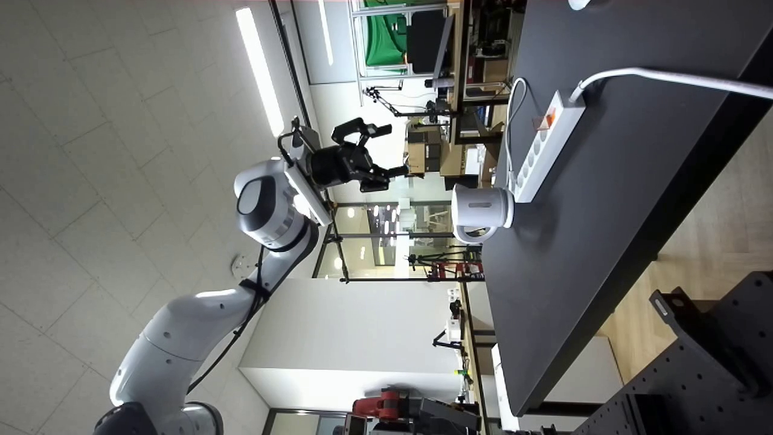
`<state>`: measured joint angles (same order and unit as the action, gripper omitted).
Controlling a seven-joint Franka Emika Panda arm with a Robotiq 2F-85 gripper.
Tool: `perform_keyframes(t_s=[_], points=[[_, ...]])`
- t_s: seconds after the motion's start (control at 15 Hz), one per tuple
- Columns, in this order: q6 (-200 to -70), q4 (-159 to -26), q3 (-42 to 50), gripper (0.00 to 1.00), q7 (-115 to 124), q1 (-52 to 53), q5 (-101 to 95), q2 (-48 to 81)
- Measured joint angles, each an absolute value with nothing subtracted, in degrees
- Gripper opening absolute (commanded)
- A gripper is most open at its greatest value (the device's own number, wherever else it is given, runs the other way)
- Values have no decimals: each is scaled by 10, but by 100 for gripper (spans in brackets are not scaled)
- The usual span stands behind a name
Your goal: Press the switch on the adapter
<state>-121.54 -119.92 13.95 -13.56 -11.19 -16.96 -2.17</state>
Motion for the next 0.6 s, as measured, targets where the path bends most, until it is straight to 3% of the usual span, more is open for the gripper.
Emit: perform_keyframes(t_s=[0.33, 0.6], points=[[-1215, -1199, 138, 100, -150, -112, -170, -19], [-1213, -1165, 137, 100, -298, -113, -138, 24]])
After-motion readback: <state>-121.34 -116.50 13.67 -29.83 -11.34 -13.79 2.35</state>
